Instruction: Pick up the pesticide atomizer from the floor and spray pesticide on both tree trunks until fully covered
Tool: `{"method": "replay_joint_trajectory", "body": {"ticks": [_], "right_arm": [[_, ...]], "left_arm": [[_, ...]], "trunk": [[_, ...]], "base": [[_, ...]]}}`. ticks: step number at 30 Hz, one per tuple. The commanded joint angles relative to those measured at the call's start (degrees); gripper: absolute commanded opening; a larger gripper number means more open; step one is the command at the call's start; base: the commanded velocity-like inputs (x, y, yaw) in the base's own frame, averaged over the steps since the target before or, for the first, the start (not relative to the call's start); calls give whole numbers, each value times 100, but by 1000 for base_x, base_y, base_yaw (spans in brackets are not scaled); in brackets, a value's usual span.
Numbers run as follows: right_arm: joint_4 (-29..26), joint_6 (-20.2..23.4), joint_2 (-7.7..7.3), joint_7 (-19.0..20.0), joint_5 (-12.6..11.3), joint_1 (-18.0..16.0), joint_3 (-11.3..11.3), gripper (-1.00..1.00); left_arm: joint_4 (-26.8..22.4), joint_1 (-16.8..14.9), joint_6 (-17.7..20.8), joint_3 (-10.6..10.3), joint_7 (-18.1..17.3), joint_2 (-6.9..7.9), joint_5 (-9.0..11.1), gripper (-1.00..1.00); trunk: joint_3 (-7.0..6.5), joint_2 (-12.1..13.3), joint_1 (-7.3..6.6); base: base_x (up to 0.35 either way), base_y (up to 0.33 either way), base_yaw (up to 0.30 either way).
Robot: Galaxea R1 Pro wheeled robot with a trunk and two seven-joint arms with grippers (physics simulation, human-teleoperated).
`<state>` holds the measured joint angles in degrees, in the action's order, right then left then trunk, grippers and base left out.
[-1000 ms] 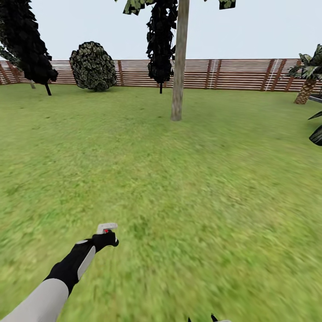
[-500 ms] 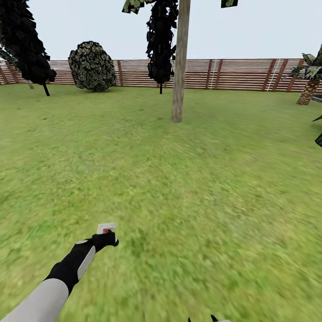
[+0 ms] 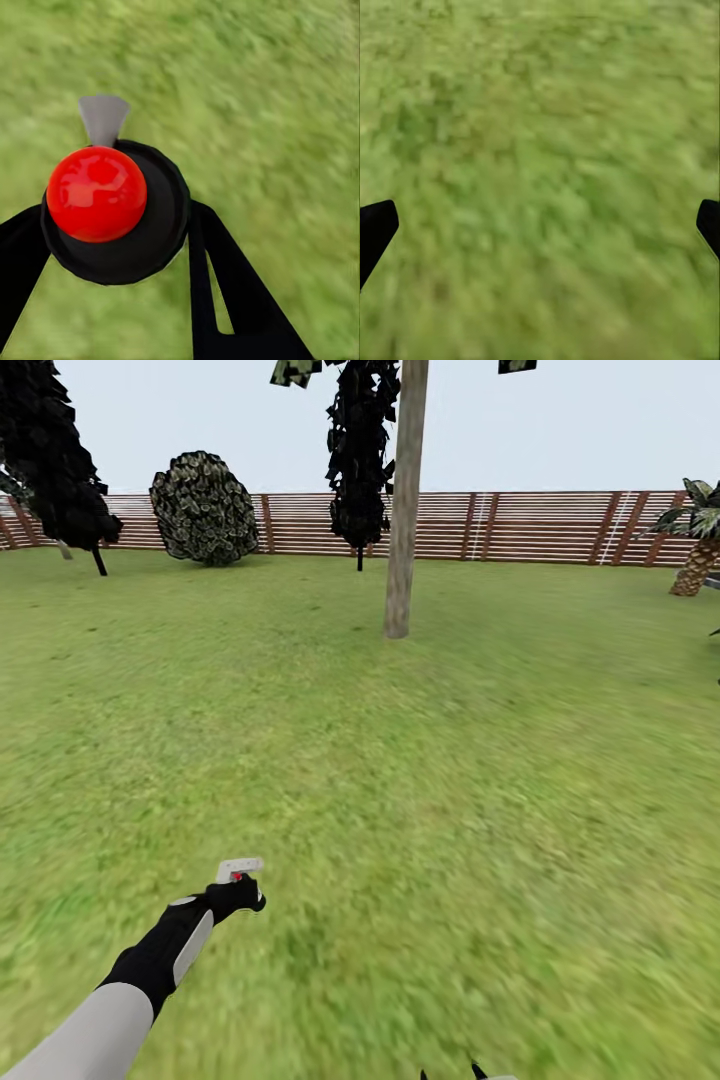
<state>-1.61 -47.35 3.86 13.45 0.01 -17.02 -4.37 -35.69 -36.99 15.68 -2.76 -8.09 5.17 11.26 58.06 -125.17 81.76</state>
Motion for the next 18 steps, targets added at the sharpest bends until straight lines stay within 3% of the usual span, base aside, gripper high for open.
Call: {"method": "replay_joint_trajectory", "body": {"ticks": [1,18], "right_arm": [[3,-11,1,43,-1,-3,-46,100],[3,-11,1,43,-1,-3,-46,100]], "left_arm": [[-9,-2,31,-26,9,5,60,-100],[-15,0,38,-7,-12,17,60,-100]], "trunk": [[5,-2,3],[5,-2,3]], "base": [[339,0,0],[339,0,0]]}}
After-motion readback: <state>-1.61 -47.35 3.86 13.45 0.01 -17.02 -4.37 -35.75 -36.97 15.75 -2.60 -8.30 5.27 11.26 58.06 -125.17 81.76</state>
